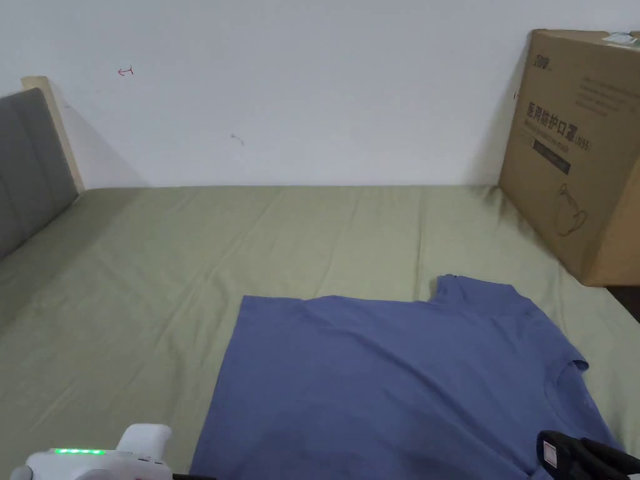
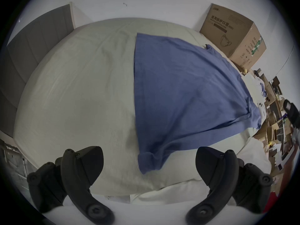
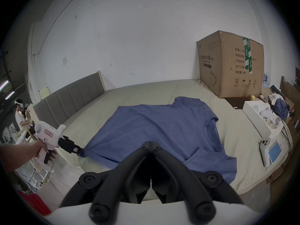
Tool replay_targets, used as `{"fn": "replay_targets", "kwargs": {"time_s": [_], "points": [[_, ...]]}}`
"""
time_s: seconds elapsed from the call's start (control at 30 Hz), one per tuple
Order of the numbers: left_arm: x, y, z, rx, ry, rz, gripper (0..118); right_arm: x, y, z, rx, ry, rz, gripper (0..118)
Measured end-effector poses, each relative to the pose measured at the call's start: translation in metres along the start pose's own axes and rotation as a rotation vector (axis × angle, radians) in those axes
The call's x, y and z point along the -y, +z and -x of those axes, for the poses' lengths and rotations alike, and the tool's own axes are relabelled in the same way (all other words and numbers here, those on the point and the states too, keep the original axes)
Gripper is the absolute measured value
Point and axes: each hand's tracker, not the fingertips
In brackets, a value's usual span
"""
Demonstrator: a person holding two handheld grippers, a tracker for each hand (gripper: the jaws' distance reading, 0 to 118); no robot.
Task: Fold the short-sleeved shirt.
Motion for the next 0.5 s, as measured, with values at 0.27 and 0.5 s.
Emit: {"fn": "replay_targets", "kwargs": {"time_s": [0.27, 0.5], "points": [[0.006, -0.018, -0.003, 0.014, -0.118, -0.026, 43, 0.001, -0.005, -0.007, 0.024, -0.021, 0.036, 0], [0.028, 0.017, -0.008, 0.054, -0.096, -0.278, 4, 0.010, -0.001, -0.060, 0.107, -0.191, 0.069, 0]]}}
